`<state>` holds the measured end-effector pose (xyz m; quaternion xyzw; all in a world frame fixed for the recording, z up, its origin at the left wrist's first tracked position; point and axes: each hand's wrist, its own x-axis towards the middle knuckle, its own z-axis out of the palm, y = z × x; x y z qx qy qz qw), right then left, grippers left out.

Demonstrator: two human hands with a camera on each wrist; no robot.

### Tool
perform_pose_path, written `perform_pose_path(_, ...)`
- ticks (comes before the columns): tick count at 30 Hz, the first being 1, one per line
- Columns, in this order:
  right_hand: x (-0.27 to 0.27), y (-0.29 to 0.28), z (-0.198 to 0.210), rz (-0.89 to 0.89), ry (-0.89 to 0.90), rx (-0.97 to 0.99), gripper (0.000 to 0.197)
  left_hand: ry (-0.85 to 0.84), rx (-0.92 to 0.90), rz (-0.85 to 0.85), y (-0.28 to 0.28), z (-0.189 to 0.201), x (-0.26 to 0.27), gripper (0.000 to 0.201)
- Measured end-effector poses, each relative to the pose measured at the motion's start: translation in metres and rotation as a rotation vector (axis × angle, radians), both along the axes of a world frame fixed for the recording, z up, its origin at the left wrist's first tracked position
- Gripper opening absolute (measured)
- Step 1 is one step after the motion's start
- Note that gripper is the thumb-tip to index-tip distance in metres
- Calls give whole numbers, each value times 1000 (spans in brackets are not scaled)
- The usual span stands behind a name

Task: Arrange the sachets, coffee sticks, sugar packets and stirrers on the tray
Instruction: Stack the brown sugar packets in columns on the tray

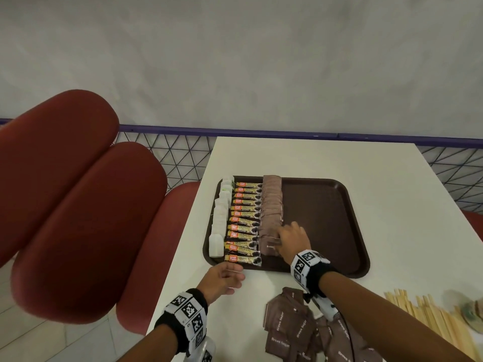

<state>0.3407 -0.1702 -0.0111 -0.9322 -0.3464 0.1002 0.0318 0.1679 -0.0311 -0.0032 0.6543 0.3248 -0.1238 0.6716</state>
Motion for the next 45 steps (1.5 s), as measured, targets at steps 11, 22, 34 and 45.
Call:
perform_pose_path(11,-48,-74,18,128,433,193,23,33,237,-463,-28,-4,5,55)
perform_pose_path(22,-93,-89,0,108,416,-120,102,-17,733,-964,-73,-4,1,101)
perform_pose_path(34,-92,-63,4,-71,718,22,59,-109,614,-669,-63,-20,-3,73)
perform_pose_path(45,-67,-65,16,-130,937,358,45,-201,485,-405,-42,-13,-5,53)
